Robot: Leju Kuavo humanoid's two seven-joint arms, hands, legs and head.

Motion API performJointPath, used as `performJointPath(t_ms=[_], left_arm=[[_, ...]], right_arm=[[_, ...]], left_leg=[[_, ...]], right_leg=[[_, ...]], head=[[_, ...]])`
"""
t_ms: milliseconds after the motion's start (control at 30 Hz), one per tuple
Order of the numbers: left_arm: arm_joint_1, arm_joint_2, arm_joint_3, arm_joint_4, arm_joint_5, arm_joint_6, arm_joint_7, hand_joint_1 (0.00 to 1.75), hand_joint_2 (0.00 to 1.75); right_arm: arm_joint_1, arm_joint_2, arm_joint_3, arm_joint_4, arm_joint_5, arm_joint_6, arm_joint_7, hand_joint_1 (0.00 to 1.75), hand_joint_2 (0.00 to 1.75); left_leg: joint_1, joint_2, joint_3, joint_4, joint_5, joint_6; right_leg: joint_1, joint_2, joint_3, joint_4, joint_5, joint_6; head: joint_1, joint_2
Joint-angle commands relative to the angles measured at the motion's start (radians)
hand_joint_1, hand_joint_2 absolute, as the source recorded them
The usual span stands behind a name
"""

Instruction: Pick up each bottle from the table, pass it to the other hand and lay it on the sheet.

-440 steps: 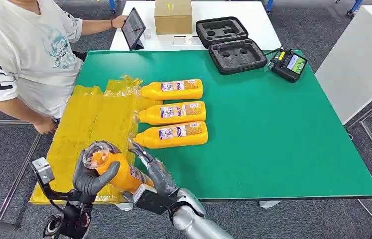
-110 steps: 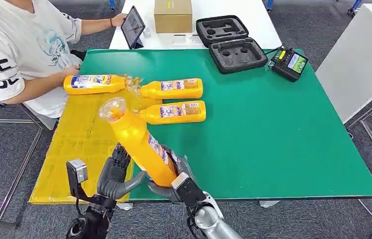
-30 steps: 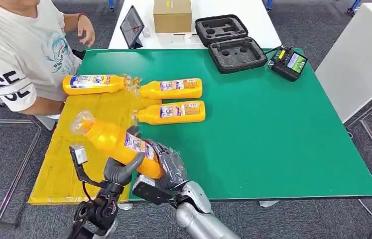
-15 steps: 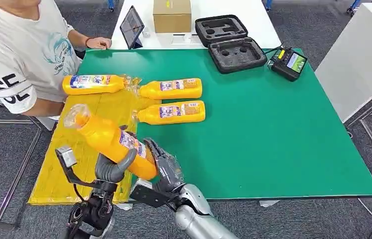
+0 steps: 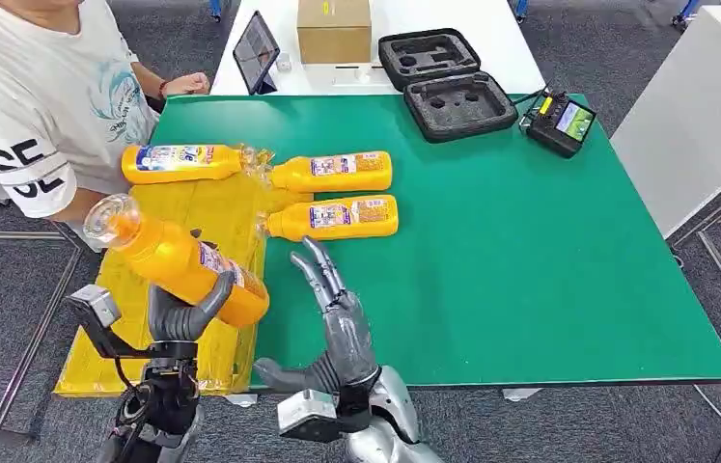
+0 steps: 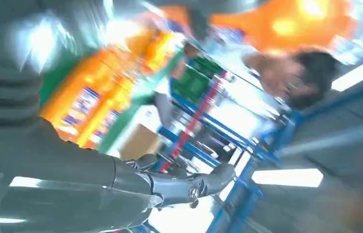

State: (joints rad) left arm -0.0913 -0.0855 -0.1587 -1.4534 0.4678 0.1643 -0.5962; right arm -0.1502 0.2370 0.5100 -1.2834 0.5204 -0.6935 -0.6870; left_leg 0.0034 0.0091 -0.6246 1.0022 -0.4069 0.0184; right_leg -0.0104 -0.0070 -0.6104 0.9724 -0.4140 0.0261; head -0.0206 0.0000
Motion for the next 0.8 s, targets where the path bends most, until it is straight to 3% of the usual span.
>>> performJointPath(t_ms=[33,233,333,367,400,433,467,500,667,700,800], left_arm=[[-0.099,0.045,0.056,0.047,-0.283,0.251,-0.102,1.75,1.75],[-0.099,0.045,0.056,0.047,-0.283,0.251,-0.102,1.75,1.75],[-0.148,0.108,0.025,0.130,-0.570,0.428,-0.092,1.75,1.75],[-0.188,0.133,0.012,0.185,-0.662,0.424,-0.041,1.71,1.75],[-0.246,0.190,-0.035,0.297,-0.885,0.486,0.063,1.75,1.75],[-0.286,0.192,-0.039,0.339,-1.035,0.442,0.104,1.43,1.75],[-0.332,0.187,-0.023,0.406,-1.089,0.418,0.140,1.68,1.75],[-0.372,0.217,-0.073,0.477,-1.261,0.398,0.209,1.62,1.75],[-0.381,0.211,-0.067,0.502,-1.269,0.400,0.201,1.66,1.75],[-0.394,0.220,-0.090,0.543,-1.356,0.371,0.259,1.75,1.75],[-0.421,0.225,-0.114,0.599,-1.410,0.347,0.271,1.75,1.75]], right_arm=[[0.036,-0.031,-0.002,-0.330,-0.029,-0.005,-0.011,0.00,0.00],[0.036,-0.031,-0.002,-0.330,-0.029,-0.005,-0.011,0.00,0.00],[0.019,-0.024,0.007,-0.344,-0.033,-0.005,-0.011,0.00,0.00],[0.005,-0.032,0.029,-0.303,-0.047,-0.005,-0.011,0.00,0.00],[-0.021,-0.050,0.065,-0.211,-0.066,-0.005,-0.011,0.00,1.75],[-0.048,-0.062,0.089,-0.166,-0.047,0.005,0.004,0.00,1.75],[-0.065,-0.059,0.104,-0.136,-0.063,0.037,0.021,0.00,1.75],[-0.083,-0.059,0.122,-0.104,-0.062,0.078,0.037,0.00,1.75],[-0.089,-0.050,0.125,-0.080,-0.063,0.080,0.036,0.00,1.75],[-0.097,-0.050,0.136,-0.069,-0.057,0.094,0.034,0.00,1.75],[-0.113,-0.043,0.151,-0.038,-0.051,0.110,0.037,0.00,1.75]], left_leg=[[0.000,-0.002,-0.001,0.001,0.000,-0.001],[0.000,-0.002,0.002,0.000,0.001,0.000],[0.001,-0.002,0.005,0.000,-0.001,-0.001],[0.001,-0.002,0.004,0.000,-0.001,-0.001],[0.000,-0.002,0.003,-0.001,0.001,-0.001],[0.001,-0.003,0.006,-0.001,0.000,-0.001],[0.001,-0.004,0.006,-0.003,0.001,-0.001],[0.001,-0.003,0.005,-0.002,0.001,-0.001],[0.001,0.001,0.005,-0.001,0.001,-0.002],[0.001,0.001,0.004,-0.001,0.002,-0.002],[0.001,0.000,0.004,-0.001,0.002,-0.001]], right_leg=[[0.000,-0.001,-0.001,0.001,0.000,-0.001],[0.000,-0.001,0.002,0.000,0.000,0.000],[0.001,-0.001,0.006,-0.001,-0.001,-0.001],[0.001,-0.001,0.005,0.000,-0.002,-0.001],[0.000,-0.001,0.004,0.000,0.000,-0.001],[0.001,-0.002,0.006,-0.001,-0.001,-0.001],[0.001,-0.003,0.007,-0.002,0.000,-0.001],[0.001,-0.002,0.006,-0.002,0.000,-0.001],[0.001,0.002,0.005,-0.001,0.001,-0.002],[0.001,0.001,0.003,-0.001,0.003,-0.003],[0.001,0.000,0.004,-0.001,0.002,-0.003]], head=[[0.000,0.000],[0.000,0.000],[0.000,0.000],[0.000,0.000],[0.000,0.000],[0.001,0.000],[0.000,0.000],[0.000,0.000],[0.000,0.000],[0.000,0.000],[0.000,0.000]])
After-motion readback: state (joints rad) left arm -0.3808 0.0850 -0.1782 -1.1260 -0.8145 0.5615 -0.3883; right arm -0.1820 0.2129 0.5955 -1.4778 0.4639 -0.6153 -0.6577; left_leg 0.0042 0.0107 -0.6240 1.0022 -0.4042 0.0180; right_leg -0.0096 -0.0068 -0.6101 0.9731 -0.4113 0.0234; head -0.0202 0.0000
